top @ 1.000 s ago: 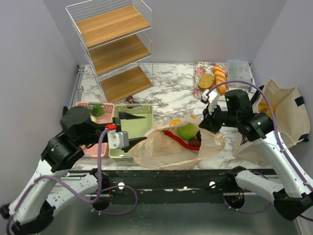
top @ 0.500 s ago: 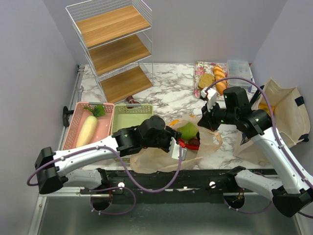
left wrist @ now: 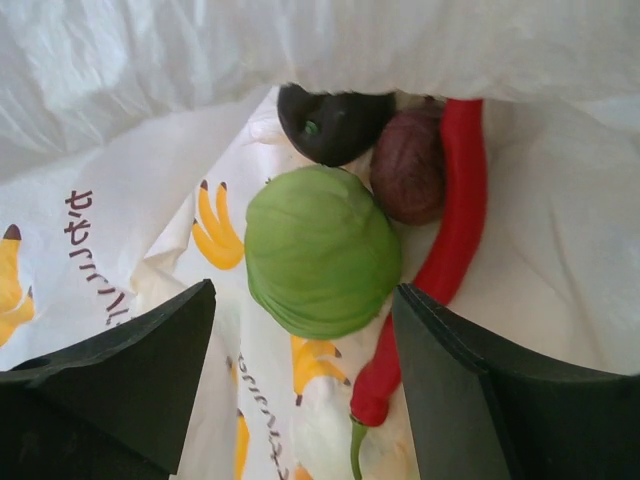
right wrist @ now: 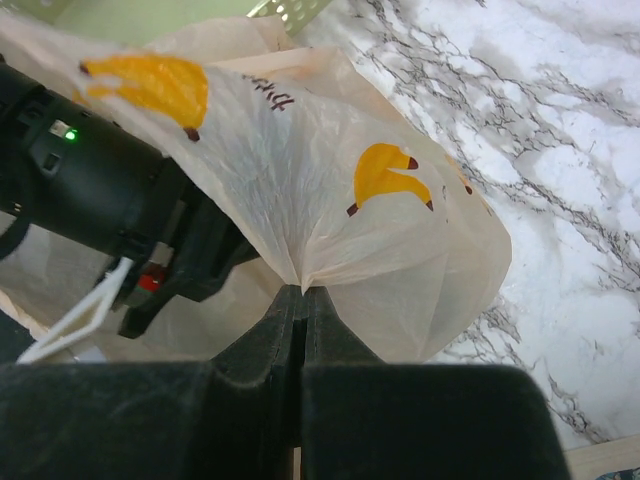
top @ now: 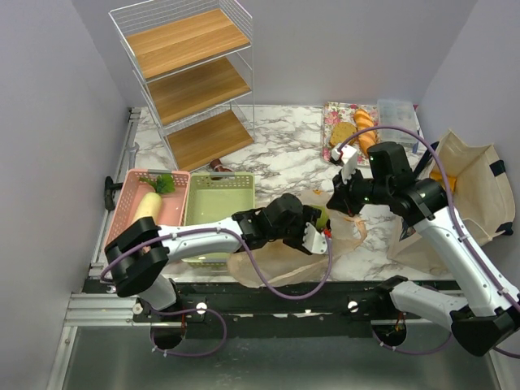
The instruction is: Untie the knot of the grocery bags and take out the mixed food
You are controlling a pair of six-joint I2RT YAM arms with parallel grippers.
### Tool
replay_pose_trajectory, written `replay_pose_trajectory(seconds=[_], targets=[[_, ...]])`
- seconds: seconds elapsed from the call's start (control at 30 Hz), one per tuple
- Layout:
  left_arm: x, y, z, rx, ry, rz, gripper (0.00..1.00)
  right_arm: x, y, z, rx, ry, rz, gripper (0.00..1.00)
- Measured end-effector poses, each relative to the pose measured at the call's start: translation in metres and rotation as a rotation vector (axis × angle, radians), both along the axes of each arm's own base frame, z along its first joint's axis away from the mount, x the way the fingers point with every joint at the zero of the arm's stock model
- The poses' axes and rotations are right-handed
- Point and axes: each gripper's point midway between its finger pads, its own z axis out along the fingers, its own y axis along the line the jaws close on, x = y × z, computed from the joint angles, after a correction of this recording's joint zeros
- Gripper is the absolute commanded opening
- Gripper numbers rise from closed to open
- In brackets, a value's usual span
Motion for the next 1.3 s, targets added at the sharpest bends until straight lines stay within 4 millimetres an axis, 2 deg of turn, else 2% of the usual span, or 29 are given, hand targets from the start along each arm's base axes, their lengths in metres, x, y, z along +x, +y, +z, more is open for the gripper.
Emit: replay_pose_trajectory(seconds=[0.2,0.47,0.53,0.63,0.73,0.87,0.97,1.17,1.27,1.3], targets=[[0.020,-0.018,-0.007,-0.006,-0.020,0.019,0.85,0.001,0.000,-0.002,-0.004,0.006,0.000,0.01],[0.037,-0.022,-0.037,0.059,-0.015,0.029,0.88,0.005,0.000,-0.007,-0.019,0.020,-0.008,0.01],[0.041,-0.024,-0.045,0.074,-0.009,0.033,0.81,0.005,0.001,-0.007,-0.019,0.022,-0.008,0.01],[0.045,-0.023,-0.060,0.100,-0.004,0.042,0.56,0.005,0.001,-0.007,-0.019,0.022,-0.008,0.01],[0.050,-0.024,-0.059,0.092,-0.015,0.045,0.32,0.005,0.000,-0.007,-0.019,0.022,-0.008,0.01],[0.045,-0.019,-0.058,0.086,0.003,0.050,0.17,0.006,0.000,-0.007,-0.024,0.019,-0.013,0.00],[0.036,-0.011,-0.044,0.069,0.032,0.050,0.08,0.009,-0.003,-0.008,-0.034,0.011,-0.028,0.01],[0.003,-0.003,0.039,-0.075,0.124,-0.002,0.05,0.016,-0.006,-0.006,-0.043,-0.013,-0.067,0.01],[-0.022,-0.001,0.090,-0.164,0.192,-0.069,0.05,0.019,-0.007,-0.004,-0.041,-0.022,-0.085,0.01],[-0.030,0.001,0.100,-0.179,0.218,-0.088,0.05,0.020,-0.007,-0.003,-0.040,-0.027,-0.090,0.01]])
